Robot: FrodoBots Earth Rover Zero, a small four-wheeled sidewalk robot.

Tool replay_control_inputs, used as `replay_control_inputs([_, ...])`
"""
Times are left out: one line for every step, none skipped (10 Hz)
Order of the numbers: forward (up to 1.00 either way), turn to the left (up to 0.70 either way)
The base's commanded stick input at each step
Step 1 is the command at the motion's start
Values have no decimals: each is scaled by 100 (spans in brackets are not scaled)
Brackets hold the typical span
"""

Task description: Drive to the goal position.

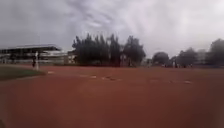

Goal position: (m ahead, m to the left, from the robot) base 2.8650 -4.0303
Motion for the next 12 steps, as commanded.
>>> replay_control_inputs([50, 0])
replay_control_inputs([50, 0])
replay_control_inputs([50, 0])
replay_control_inputs([50, 0])
replay_control_inputs([50, 0])
replay_control_inputs([50, 0])
replay_control_inputs([50, 0])
replay_control_inputs([50, 0])
replay_control_inputs([50, 0])
replay_control_inputs([50, 0])
replay_control_inputs([50, 0])
replay_control_inputs([50, 0])
